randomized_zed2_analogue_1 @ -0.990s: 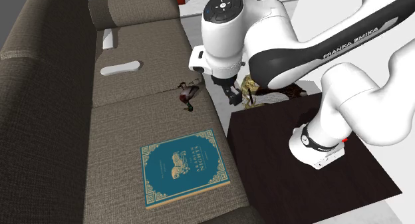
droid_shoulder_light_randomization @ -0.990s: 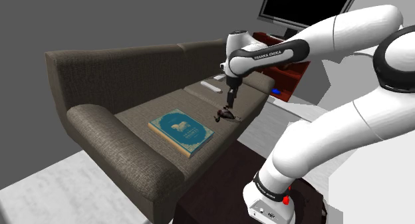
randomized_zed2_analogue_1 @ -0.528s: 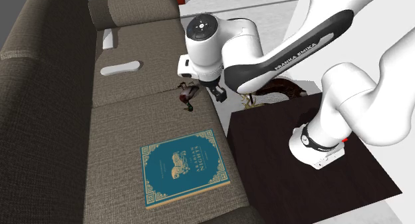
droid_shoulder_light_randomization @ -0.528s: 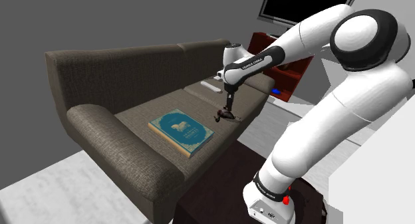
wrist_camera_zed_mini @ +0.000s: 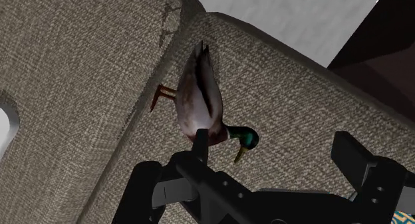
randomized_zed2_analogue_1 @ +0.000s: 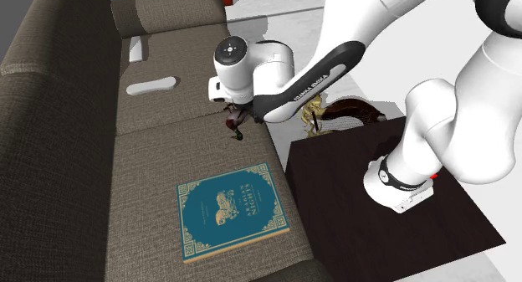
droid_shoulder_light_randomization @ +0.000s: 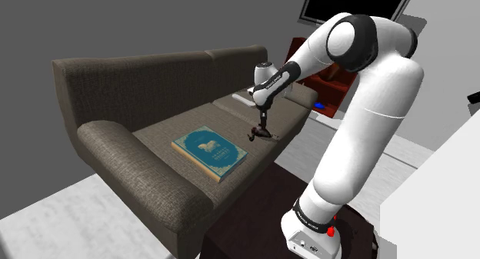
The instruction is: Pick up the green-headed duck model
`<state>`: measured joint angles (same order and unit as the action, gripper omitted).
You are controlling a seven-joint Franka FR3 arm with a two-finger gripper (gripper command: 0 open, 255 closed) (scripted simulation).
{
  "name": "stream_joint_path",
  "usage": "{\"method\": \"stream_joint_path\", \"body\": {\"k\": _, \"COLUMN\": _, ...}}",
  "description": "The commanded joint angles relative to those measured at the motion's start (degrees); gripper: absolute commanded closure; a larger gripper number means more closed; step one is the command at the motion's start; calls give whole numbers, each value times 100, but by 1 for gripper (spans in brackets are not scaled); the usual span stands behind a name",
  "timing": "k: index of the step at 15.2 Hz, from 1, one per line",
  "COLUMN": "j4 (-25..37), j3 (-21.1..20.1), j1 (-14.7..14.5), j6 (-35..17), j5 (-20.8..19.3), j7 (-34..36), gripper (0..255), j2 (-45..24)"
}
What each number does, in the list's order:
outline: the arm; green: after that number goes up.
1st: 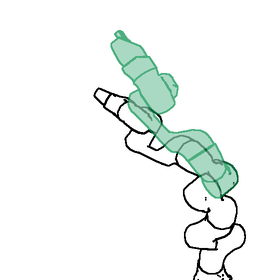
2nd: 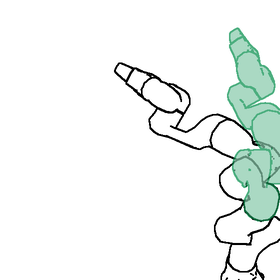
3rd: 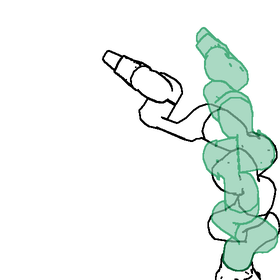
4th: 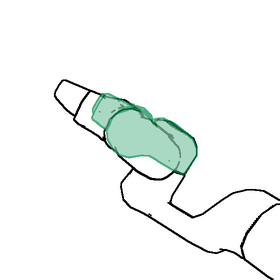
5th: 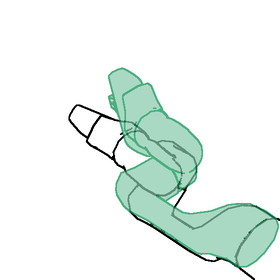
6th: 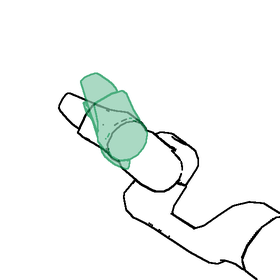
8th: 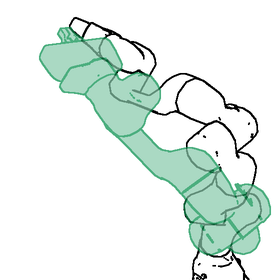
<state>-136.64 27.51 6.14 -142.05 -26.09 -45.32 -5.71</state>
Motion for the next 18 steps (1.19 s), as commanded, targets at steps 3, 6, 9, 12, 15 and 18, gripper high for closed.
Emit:
{"method": "stream_joint_path", "body": {"k": 3, "j4": 571, "j3": -64, "j1": 243, "j6": -578, "j5": 293, "j7": -629, "gripper": 0, "j2": -1008}}
{"method": "stream_joint_path", "body": {"k": 6, "j4": 1090, "j3": -216, "j1": 506, "j6": -866, "j5": 491, "j7": -1059, "gripper": 0, "j2": -1709}}
{"method": "stream_joint_path", "body": {"k": 9, "j4": 1273, "j3": -296, "j1": 619, "j6": -1054, "j5": 546, "j7": -1141, "gripper": 0, "j2": -2052}}
{"method": "stream_joint_path", "body": {"k": 12, "j4": 1303, "j3": -324, "j1": 650, "j6": -1230, "j5": 566, "j7": -1094, "gripper": 0, "j2": -2267}}
{"method": "stream_joint_path", "body": {"k": 15, "j4": 1337, "j3": -348, "j1": 676, "j6": -1376, "j5": 584, "j7": -1052, "gripper": 0, "j2": -2455}}
{"method": "stream_joint_path", "body": {"k": 18, "j4": 1337, "j3": -350, "j1": 673, "j6": -1387, "j5": 585, "j7": -1043, "gripper": 255, "j2": -2470}}
